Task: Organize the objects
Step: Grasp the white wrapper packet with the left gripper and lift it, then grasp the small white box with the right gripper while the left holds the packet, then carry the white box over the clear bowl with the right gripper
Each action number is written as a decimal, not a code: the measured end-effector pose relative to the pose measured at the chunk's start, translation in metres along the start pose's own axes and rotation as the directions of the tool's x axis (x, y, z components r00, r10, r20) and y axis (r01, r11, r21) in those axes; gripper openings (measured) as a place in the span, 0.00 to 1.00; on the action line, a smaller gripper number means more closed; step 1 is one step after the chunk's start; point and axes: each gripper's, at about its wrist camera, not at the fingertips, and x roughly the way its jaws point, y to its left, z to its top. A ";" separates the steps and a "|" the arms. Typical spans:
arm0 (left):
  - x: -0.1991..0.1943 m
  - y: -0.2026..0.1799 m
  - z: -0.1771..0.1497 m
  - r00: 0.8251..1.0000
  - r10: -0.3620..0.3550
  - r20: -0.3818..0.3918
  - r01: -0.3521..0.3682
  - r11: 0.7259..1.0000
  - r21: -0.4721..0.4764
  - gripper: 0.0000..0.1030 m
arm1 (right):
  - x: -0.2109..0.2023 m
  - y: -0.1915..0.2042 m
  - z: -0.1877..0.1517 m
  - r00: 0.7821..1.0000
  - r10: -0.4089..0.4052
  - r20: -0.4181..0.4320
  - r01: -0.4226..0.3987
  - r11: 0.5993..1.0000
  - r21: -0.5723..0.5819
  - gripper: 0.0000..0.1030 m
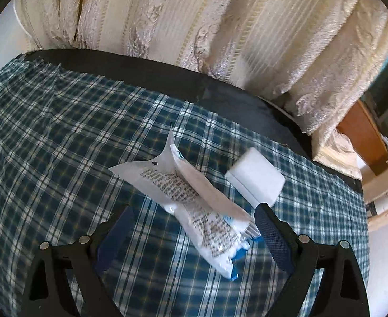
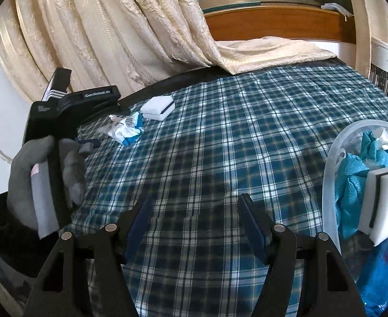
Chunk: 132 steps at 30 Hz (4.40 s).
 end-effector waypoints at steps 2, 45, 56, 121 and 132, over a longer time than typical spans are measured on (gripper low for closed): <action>0.004 -0.002 0.001 1.000 0.016 0.005 -0.016 1.000 0.006 0.93 | 0.002 -0.001 0.000 1.000 0.004 -0.004 -0.004 1.000 0.004 0.66; 0.009 0.004 -0.013 0.994 0.096 0.048 -0.105 0.969 0.226 0.49 | 0.012 -0.001 -0.006 1.000 0.005 -0.021 -0.004 1.000 0.008 0.66; -0.023 0.016 -0.029 0.989 0.083 0.124 -0.113 0.961 0.252 0.49 | 0.014 -0.005 -0.005 0.999 0.005 -0.033 -0.004 1.000 0.020 0.66; -0.044 0.064 -0.046 0.995 -0.003 0.096 -0.018 0.976 0.215 0.45 | 0.210 0.093 0.151 0.988 -0.110 -0.110 0.101 0.991 -0.089 0.65; -0.051 0.063 -0.045 0.994 -0.023 0.103 -0.001 0.975 0.222 0.45 | 0.166 0.100 0.134 0.993 -0.086 -0.082 0.075 0.989 -0.124 0.64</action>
